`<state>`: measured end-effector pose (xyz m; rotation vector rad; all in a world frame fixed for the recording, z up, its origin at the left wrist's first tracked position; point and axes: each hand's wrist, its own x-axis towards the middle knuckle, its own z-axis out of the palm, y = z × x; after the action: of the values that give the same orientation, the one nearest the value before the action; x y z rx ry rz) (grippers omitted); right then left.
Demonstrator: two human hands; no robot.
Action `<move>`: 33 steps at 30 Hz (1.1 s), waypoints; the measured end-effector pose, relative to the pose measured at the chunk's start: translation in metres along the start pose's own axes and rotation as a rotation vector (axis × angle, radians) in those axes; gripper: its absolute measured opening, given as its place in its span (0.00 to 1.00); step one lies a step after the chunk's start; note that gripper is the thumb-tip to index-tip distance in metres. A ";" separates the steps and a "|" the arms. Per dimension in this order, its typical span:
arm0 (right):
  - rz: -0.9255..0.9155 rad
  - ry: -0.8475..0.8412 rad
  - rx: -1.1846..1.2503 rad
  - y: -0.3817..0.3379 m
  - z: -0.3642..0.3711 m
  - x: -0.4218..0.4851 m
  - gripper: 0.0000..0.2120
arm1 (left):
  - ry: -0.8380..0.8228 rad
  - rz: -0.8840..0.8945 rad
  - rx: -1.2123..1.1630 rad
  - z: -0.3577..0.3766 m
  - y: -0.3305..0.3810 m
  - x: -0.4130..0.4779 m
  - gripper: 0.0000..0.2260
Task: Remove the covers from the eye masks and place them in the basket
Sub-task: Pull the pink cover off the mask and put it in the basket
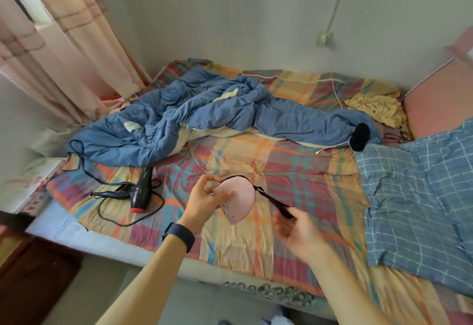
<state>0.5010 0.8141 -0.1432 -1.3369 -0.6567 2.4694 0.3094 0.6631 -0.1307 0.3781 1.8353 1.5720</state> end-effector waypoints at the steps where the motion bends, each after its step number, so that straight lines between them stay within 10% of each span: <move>1: -0.011 -0.005 0.065 -0.003 0.001 -0.002 0.09 | 0.003 0.013 0.024 -0.006 0.001 -0.002 0.19; 20: 0.129 -0.269 0.582 -0.019 0.006 0.022 0.12 | 0.204 0.033 0.141 -0.011 0.020 -0.035 0.08; 26: 0.011 -0.506 -0.195 -0.035 -0.009 0.034 0.13 | 0.296 0.063 0.228 -0.014 0.032 -0.033 0.07; 33: -0.201 -0.010 -0.517 -0.033 0.007 0.056 0.14 | 0.365 0.132 0.233 -0.026 0.047 -0.046 0.08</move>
<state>0.4656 0.8644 -0.1637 -1.3345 -1.4285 2.2266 0.3165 0.6258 -0.0707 0.3393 2.3282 1.5988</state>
